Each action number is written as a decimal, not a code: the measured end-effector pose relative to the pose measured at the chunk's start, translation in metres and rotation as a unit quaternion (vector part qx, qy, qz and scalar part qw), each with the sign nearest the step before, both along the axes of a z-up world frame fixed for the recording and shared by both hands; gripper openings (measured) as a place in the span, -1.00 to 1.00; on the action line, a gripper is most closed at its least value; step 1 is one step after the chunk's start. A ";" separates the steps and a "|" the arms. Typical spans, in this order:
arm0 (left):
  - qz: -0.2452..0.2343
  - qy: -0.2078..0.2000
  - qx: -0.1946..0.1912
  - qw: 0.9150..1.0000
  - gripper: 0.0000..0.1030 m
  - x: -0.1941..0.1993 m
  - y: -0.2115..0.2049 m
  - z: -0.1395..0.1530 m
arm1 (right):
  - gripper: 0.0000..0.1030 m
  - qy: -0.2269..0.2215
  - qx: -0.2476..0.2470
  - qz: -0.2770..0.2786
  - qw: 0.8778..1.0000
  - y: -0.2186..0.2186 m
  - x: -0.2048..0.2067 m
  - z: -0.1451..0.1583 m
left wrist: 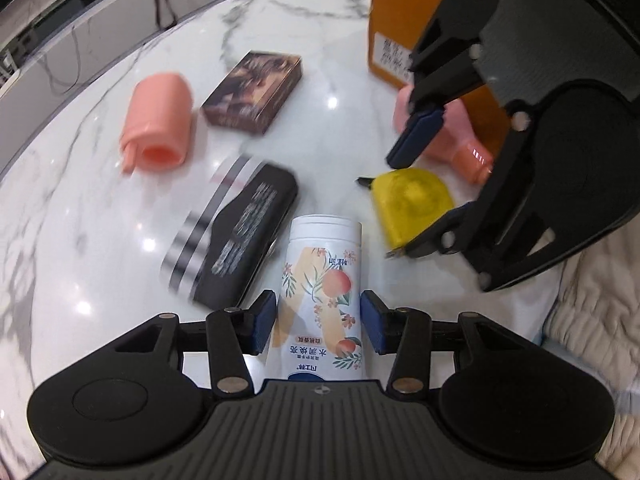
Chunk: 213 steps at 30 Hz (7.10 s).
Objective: Organize rigid objects
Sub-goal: 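Grasp the yellow tape measure with the right tool while the left tool reaches the white lotion tube, then lift the tape measure over the box with right tool while left tool grasps lotion tube, then carry the lotion tube into the box with left tool while right tool lowers tape, then open both tools to release the tube and tape measure in the box, then withdraw both tools from the orange box back over the table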
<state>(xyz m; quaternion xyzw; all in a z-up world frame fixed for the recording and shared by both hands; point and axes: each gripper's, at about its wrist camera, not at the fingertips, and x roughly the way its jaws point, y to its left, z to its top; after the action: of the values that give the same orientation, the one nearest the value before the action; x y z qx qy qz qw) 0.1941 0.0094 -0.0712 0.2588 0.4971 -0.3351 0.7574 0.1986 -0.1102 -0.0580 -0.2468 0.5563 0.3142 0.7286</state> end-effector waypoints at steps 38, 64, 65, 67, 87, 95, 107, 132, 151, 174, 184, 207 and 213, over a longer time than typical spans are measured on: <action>0.098 -0.061 -0.062 0.991 -0.79 -0.025 -0.015 0.082 | 0.02 -0.118 0.022 -0.035 0.992 -0.036 -0.057 0.094; 0.371 0.123 0.019 0.920 0.25 -0.031 0.003 0.004 | 0.03 -0.132 0.050 -0.200 0.970 -0.199 -0.097 0.094; 0.379 0.116 0.020 0.918 0.25 -0.032 0.002 0.002 | 0.03 -0.131 0.050 -0.206 0.969 -0.203 -0.097 0.090; 0.388 0.111 0.021 0.915 0.22 -0.032 0.000 -0.002 | 0.03 -0.127 0.050 -0.217 0.967 -0.209 -0.096 0.083; 0.326 0.049 -0.034 0.944 -0.11 -0.045 -0.026 0.044 | 0.03 -0.111 0.068 -0.261 0.956 -0.252 -0.106 0.057; 0.281 0.007 -0.092 0.955 -0.11 -0.049 -0.060 0.103 | 0.03 -0.121 0.077 -0.258 0.956 -0.254 -0.110 0.066; 0.133 0.010 -0.138 0.981 -0.11 -0.025 -0.208 0.130 | 0.03 -0.106 0.054 -0.246 0.962 -0.284 -0.088 0.074; 0.209 0.128 -0.119 0.962 -0.10 0.045 -0.296 -0.004 | 0.01 -0.005 -0.023 -0.006 1.000 -0.285 -0.013 -0.005; 0.010 0.111 -0.035 0.993 -0.14 0.016 -0.292 0.008 | 0.04 0.010 -0.048 -0.037 0.998 -0.293 -0.016 -0.010; -0.011 -0.011 -0.008 1.000 -0.30 0.016 -0.301 0.009 | -0.16 -0.021 -0.022 -0.056 0.998 -0.298 -0.003 -0.013; 0.011 -0.024 -0.056 0.998 -0.30 0.004 -0.278 0.041 | 0.00 -0.043 -0.050 -0.070 0.995 -0.283 -0.023 -0.001; 0.196 -0.101 -0.089 0.971 -0.30 -0.029 -0.069 0.099 | 0.17 -0.188 0.121 -0.243 0.944 -0.141 -0.097 0.097; 0.239 -0.100 -0.103 0.960 -0.31 -0.015 -0.025 0.087 | 0.17 -0.196 0.082 -0.180 0.961 -0.073 -0.080 0.089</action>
<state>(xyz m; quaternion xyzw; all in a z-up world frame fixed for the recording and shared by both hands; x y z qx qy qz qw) 0.1787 -0.0158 0.0157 0.0851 0.4287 -0.1660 0.8840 0.1189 -0.1830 0.0310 -0.1390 0.4105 0.1678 0.8855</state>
